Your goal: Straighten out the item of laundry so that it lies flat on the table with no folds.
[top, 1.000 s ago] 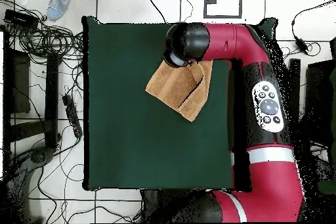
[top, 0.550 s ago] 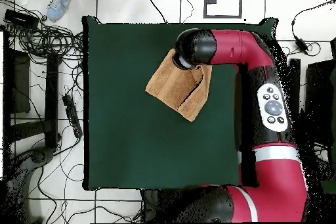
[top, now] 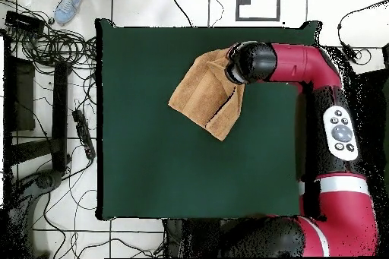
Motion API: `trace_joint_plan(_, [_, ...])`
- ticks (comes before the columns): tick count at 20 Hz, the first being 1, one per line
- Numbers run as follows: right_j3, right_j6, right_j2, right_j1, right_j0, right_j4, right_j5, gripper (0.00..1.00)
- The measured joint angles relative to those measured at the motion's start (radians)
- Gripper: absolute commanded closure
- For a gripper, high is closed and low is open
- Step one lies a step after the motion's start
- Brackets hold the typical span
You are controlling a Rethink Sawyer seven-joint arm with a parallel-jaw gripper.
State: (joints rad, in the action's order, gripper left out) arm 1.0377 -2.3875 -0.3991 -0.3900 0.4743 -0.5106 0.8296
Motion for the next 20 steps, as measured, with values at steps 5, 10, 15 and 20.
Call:
trace_joint_plan(5, [0.015,0.000,0.000,-0.003,0.024,-0.006,0.000,0.00])
trace_joint_plan(10, [0.038,0.000,0.000,-0.005,0.031,-0.009,0.000,0.00])
trace_joint_plan(15, [0.072,0.000,-0.007,-0.005,0.038,-0.004,0.000,0.00])
trace_joint_plan(20, [0.098,0.002,-0.054,-0.001,0.067,0.011,0.000,0.00])
